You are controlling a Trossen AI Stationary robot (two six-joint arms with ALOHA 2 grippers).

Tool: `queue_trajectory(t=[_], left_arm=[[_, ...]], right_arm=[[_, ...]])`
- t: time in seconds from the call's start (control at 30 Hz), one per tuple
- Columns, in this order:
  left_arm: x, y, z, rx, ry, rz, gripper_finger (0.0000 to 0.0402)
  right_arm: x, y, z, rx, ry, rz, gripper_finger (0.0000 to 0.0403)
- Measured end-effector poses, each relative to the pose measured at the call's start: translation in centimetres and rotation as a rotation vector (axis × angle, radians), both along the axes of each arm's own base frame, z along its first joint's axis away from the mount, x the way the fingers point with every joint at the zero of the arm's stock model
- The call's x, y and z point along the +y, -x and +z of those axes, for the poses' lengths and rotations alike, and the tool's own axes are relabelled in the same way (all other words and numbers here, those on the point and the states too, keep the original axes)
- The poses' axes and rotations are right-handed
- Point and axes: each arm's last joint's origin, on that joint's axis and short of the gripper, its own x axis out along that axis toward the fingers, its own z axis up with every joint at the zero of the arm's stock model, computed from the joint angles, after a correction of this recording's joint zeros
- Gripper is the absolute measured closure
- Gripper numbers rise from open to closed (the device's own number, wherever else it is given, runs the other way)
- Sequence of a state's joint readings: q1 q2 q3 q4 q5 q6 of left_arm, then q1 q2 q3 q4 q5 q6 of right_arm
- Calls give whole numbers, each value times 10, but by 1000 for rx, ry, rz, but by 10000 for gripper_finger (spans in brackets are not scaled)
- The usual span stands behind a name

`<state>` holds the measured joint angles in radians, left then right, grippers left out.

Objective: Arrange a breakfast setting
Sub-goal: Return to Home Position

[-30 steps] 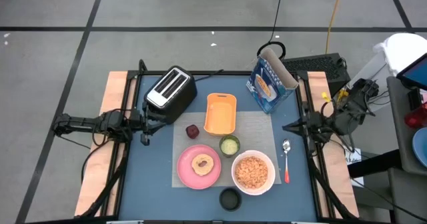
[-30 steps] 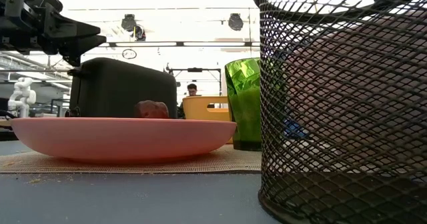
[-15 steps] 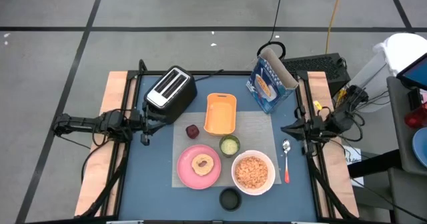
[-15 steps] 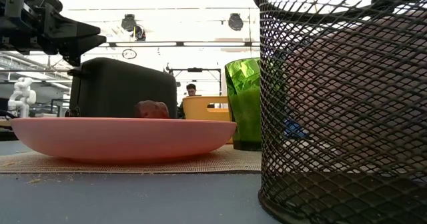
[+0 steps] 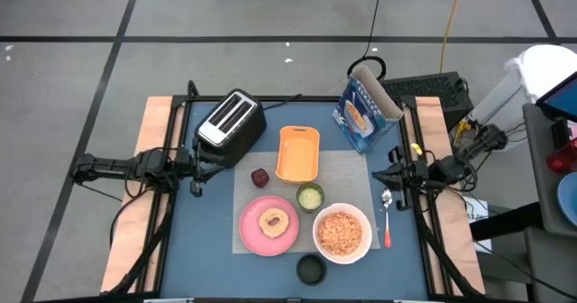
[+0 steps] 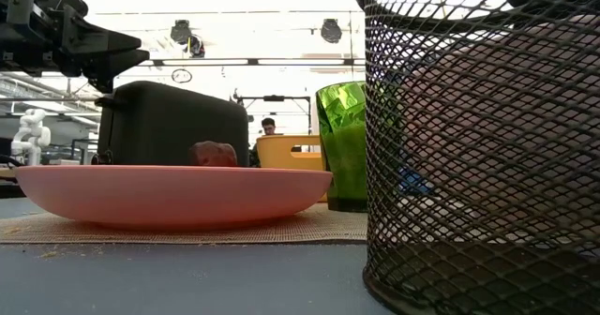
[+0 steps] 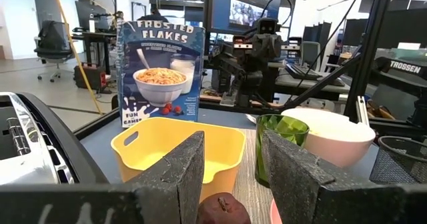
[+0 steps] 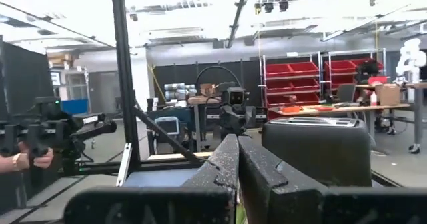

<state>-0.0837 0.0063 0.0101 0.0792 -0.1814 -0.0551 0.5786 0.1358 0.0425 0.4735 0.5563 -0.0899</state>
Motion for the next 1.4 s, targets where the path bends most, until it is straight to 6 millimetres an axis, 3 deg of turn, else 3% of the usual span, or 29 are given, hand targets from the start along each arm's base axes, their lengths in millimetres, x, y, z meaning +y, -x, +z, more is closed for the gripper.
queue_trajectory(t=[0.5,0.67,0.87,1.4], left_arm=[[0,0,0,3,-29,5,247],[0,0,0,5,-49,8,247],[0,0,0,4,-48,7,247],[0,0,0,4,-46,8,247]], right_arm=[[-15,-10,-8,55,119,-33,403],[-19,-14,-22,211,194,-78,403],[-25,-15,-25,260,292,-145,403],[-27,-16,-37,361,260,-53,403]])
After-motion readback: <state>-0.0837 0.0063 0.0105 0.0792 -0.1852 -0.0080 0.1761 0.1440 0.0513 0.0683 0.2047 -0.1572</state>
